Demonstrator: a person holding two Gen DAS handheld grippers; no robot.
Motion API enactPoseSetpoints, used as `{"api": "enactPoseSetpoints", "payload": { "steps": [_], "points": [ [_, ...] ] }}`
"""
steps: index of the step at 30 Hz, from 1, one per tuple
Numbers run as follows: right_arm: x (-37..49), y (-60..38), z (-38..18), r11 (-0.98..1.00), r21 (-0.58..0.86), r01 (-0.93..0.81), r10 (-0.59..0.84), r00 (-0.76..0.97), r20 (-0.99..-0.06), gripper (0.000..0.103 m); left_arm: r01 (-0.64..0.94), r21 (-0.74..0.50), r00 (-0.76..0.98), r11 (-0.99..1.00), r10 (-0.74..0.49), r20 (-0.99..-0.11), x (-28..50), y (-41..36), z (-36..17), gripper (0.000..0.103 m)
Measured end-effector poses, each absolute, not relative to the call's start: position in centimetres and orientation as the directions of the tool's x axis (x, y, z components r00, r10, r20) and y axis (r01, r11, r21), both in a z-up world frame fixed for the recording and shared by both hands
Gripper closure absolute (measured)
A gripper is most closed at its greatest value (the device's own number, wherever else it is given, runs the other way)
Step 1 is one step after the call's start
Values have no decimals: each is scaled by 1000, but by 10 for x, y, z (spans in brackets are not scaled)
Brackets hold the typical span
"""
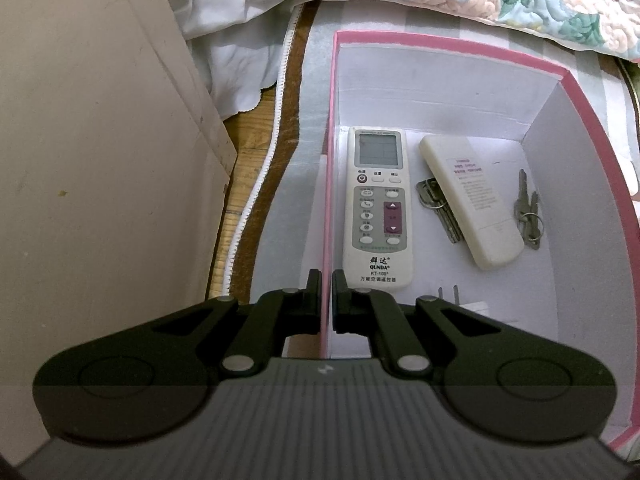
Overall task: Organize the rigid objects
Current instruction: 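Open the right gripper to drop the keys beside the printed box, then move the right gripper to the small white square charger and grasp it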
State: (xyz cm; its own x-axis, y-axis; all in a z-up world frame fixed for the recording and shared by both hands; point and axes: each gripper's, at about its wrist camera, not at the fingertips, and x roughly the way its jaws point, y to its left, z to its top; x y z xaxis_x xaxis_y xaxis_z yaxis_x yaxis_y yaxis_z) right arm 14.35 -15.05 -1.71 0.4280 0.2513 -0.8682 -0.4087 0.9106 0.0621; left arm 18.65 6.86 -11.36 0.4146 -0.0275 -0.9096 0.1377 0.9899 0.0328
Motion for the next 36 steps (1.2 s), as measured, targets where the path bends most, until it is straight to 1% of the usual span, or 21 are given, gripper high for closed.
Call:
{"api": "enactPoseSetpoints", "payload": {
  "steps": [4,8,13,17,20,24,26,29,32,36],
  "points": [
    [130,-166,1,910,61,-410,258,444,-858,60,137,41,412,990,-20,-911,187,68,-114,99],
    [118,-193,16,913,93,-396,278,440,-854,58,136,40,414,990,-20,-910,187,68,-114,99],
    [109,-244,12,936,139,-324,269,403,-875,56,129,40,418,991,-18,-908,186,68,-113,99],
    [104,-289,-13,964,190,-187,248,365,-897,54,132,52,419,990,-8,-908,186,66,-113,99],
    [104,-324,-41,968,240,-69,249,316,-915,50,118,41,424,992,-13,-906,186,67,-113,99],
    [103,-369,-87,938,297,179,257,216,-942,47,101,30,426,994,-16,-905,187,68,-113,99],
    [101,-386,-104,915,310,260,264,198,-944,45,102,32,426,994,-14,-905,187,69,-113,99],
    [101,-405,-124,887,304,348,249,196,-949,42,105,38,427,994,-11,-904,188,69,-112,99],
    [100,-419,-136,875,265,406,202,192,-960,38,111,51,428,993,-1,-904,188,68,-113,98],
    [94,-434,-152,837,263,481,192,192,-962,36,112,62,428,992,8,-904,188,67,-112,98]
  ]
}}
